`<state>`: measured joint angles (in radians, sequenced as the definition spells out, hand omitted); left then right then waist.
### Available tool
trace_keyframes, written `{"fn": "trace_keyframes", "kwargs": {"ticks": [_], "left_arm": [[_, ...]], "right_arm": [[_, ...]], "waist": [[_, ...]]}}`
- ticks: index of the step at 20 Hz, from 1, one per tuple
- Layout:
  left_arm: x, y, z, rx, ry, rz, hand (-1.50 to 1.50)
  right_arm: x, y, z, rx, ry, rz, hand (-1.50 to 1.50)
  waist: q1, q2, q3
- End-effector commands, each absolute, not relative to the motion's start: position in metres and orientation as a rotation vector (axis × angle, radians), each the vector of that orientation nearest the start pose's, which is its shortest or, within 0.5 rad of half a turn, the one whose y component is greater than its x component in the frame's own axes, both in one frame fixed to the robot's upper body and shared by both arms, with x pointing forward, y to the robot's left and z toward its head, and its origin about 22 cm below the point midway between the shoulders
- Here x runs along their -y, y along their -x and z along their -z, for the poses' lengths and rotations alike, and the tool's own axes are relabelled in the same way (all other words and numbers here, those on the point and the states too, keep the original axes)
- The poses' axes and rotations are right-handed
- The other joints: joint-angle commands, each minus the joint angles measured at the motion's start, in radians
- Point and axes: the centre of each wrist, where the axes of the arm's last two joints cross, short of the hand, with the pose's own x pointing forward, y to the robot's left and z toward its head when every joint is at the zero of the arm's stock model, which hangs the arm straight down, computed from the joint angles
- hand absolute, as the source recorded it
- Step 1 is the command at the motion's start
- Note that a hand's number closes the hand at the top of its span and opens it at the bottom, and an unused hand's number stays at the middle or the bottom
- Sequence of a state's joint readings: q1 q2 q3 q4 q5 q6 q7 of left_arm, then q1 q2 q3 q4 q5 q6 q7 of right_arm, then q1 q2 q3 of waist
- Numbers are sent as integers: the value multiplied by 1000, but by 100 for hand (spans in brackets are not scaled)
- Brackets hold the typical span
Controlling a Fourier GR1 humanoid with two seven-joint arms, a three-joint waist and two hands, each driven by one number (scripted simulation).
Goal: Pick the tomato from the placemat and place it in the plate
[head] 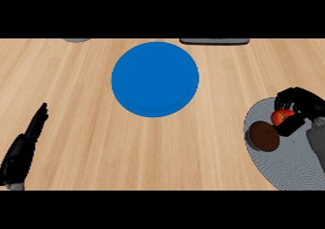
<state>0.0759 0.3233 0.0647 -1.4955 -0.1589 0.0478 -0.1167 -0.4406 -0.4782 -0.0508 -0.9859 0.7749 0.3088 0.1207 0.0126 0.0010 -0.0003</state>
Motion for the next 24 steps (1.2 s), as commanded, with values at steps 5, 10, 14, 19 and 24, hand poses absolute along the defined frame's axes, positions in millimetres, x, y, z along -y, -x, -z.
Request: {"fn": "trace_keyframes", "kwargs": {"ticks": [5, 10, 14, 19, 24], "left_arm": [[-334, -206, 17, 1519, -469, 291, 0], [-333, -204, 11, 1505, -466, 288, 0], [-356, -218, 2, 1507, -487, 276, 0], [-326, -207, 6, 1515, -476, 292, 0], [-337, -222, 2, 1512, -476, 300, 0]], "right_arm": [[322, -362, -72, 1071, 1123, -760, 150], [311, -356, -130, 1298, 1278, -695, 150], [273, -342, -168, 1532, 1256, -705, 150], [245, -326, -193, 1712, 1054, -733, 150], [187, -329, -200, 1760, 985, -755, 150]], "waist": [[-3, -1, 0], [-24, -9, -1], [-37, -10, -2], [-16, -7, 0], [-6, -1, 0]]}}
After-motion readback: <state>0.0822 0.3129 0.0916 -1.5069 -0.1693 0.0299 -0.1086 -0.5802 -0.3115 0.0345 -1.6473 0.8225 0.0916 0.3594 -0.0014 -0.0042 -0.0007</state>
